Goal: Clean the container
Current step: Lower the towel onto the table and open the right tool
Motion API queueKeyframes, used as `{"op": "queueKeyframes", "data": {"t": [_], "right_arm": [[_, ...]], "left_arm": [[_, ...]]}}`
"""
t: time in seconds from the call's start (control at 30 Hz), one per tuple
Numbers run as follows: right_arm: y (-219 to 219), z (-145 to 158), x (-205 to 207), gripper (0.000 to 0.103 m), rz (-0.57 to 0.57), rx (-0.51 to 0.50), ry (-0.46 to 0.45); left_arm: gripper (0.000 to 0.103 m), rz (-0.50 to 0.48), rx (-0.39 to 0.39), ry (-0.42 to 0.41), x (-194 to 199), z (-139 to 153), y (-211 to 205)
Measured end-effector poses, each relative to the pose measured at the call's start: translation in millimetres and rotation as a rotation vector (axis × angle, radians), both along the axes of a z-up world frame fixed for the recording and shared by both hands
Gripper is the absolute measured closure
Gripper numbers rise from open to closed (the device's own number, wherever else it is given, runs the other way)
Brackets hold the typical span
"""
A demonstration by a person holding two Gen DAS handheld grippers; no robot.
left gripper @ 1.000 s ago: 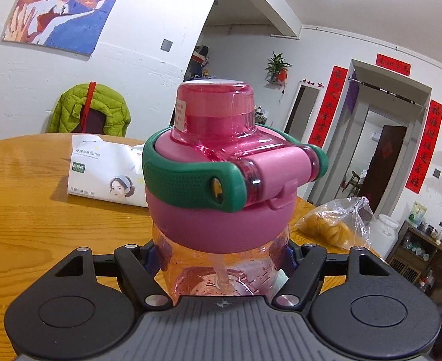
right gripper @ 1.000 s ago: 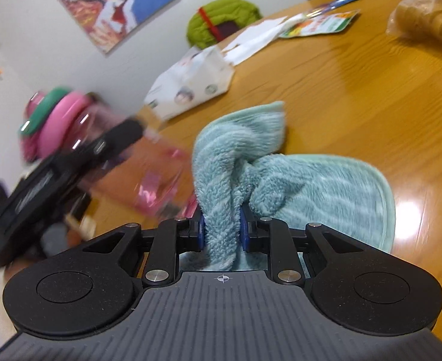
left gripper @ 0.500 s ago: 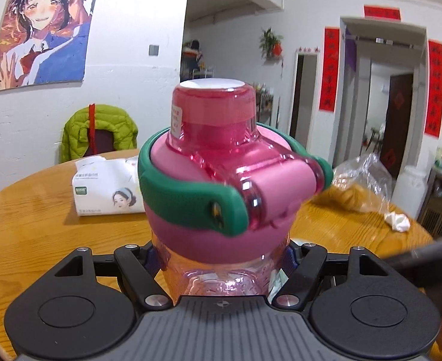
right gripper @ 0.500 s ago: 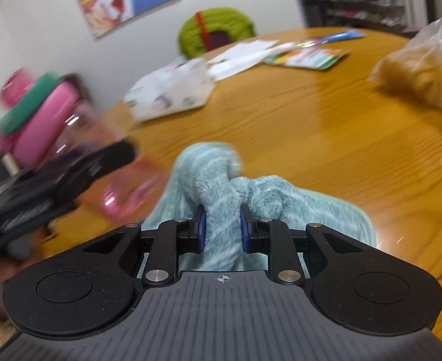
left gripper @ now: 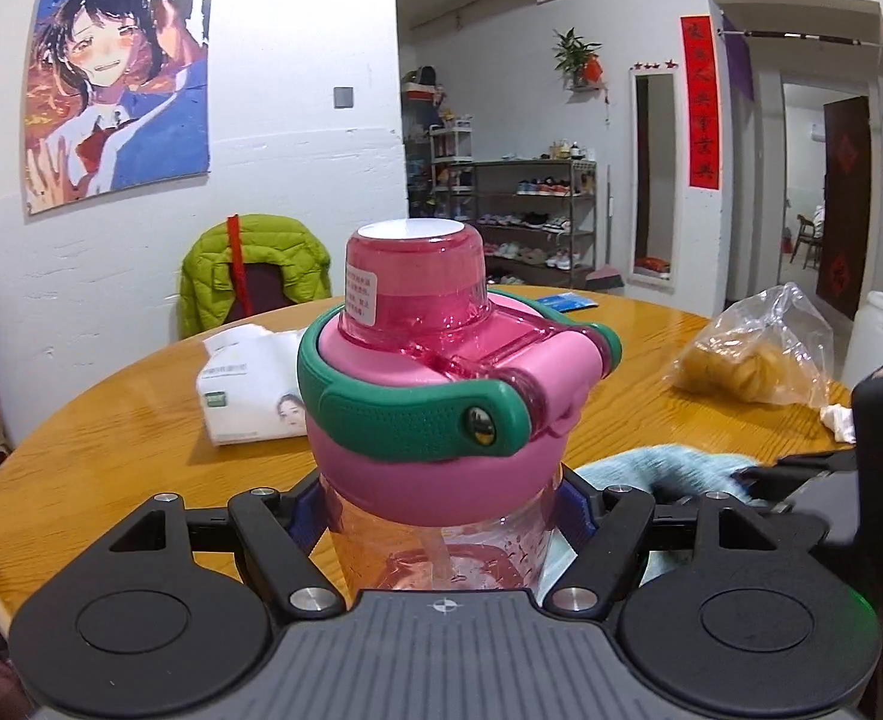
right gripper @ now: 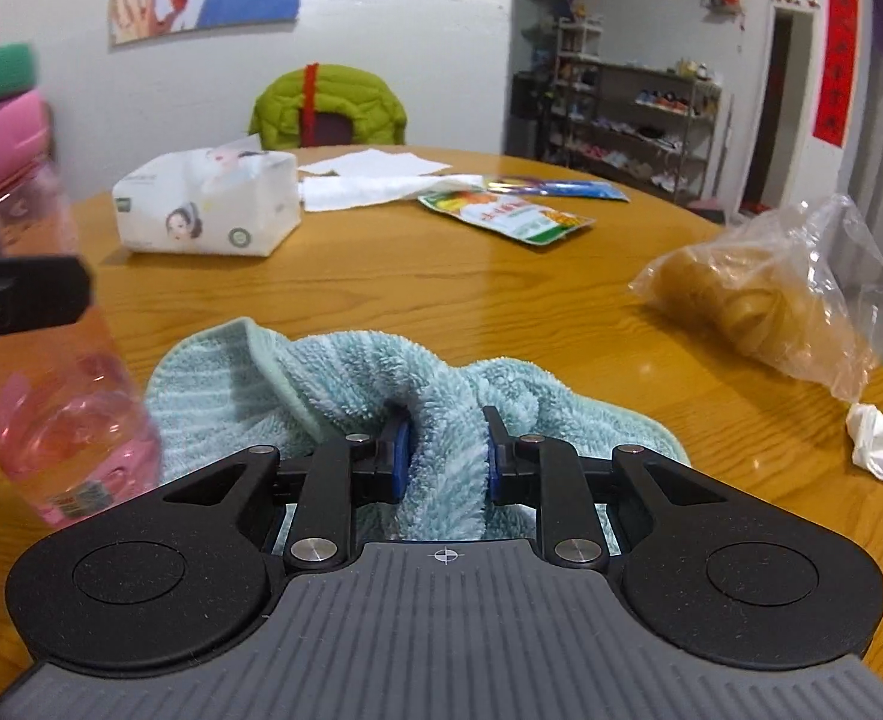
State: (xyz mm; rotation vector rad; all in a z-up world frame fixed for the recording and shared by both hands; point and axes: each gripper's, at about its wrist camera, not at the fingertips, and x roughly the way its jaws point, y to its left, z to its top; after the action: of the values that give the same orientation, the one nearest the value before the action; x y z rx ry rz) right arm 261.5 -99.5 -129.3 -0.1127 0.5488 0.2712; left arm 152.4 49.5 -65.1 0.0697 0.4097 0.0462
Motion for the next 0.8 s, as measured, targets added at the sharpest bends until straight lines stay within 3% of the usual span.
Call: {"op": "queueKeyframes", "data": {"t": [0.13,0.27,0.37,0.4,0.47,0.5,0.6,0.73,0.8], "right_arm": [[-17,0,8,0.079,-0.066,0.064,0.038],[-41,-3,21,0.070,-0.107,0.381,0.192],[-40,-7,24,0.070,-0.110,0.499,0.234],[-37,-8,25,0.070,-0.110,0.505,0.237],[-25,-8,27,0.065,-0.107,0.443,0.213],[-22,-7,24,0.065,-0.106,0.418,0.199],[-20,2,12,0.044,-0.099,0.379,0.148],[-25,23,-12,0.009,-0.073,0.379,0.082],[-26,36,-22,0.001,-0.034,0.365,0.051]], "left_arm": [[0.032,0.034,-0.027,0.001,-2,0,11],[0.032,0.036,-0.054,-0.012,2,0,15],[0.032,0.027,-0.085,-0.004,5,-1,17],[0.031,0.030,-0.089,-0.001,5,-1,18],[0.014,0.029,-0.102,0.009,3,-2,20],[0.011,0.030,-0.105,0.013,1,-2,21],[0.004,0.038,-0.068,0.016,-13,-2,17],[0.001,0.037,-0.039,0.019,-28,4,10],[0.001,0.027,-0.038,0.020,-35,9,8]]}}
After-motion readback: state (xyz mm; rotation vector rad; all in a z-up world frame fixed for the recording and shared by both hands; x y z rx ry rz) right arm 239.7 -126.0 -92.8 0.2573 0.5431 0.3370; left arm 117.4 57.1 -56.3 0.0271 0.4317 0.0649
